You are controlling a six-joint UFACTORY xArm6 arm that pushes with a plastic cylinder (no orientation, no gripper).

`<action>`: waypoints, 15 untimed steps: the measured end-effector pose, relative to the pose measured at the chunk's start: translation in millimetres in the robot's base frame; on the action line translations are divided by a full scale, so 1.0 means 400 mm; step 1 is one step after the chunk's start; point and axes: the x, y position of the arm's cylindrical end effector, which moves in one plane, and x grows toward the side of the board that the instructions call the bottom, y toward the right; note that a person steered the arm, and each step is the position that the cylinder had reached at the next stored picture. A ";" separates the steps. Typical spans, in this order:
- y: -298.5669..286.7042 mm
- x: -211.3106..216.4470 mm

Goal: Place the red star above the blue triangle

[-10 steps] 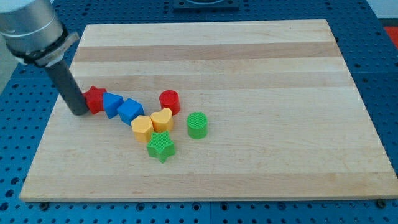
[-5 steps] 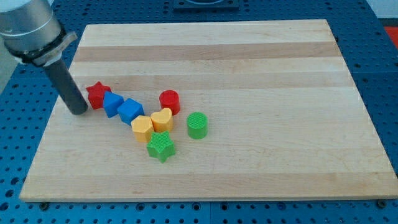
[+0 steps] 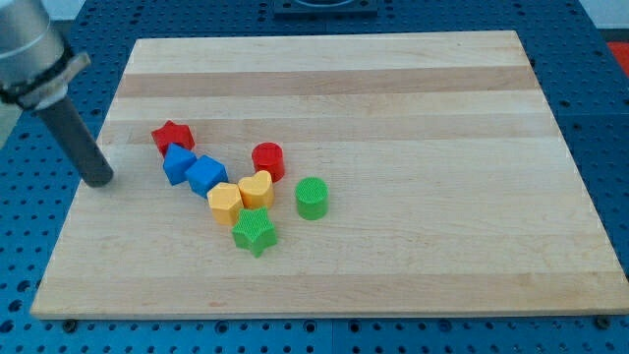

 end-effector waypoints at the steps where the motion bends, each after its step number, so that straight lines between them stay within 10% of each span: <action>1: 0.115 0.019; 4: 0.193 -0.213; 9: 0.007 -0.219; 12: 0.290 -0.361; 15: 0.060 -0.351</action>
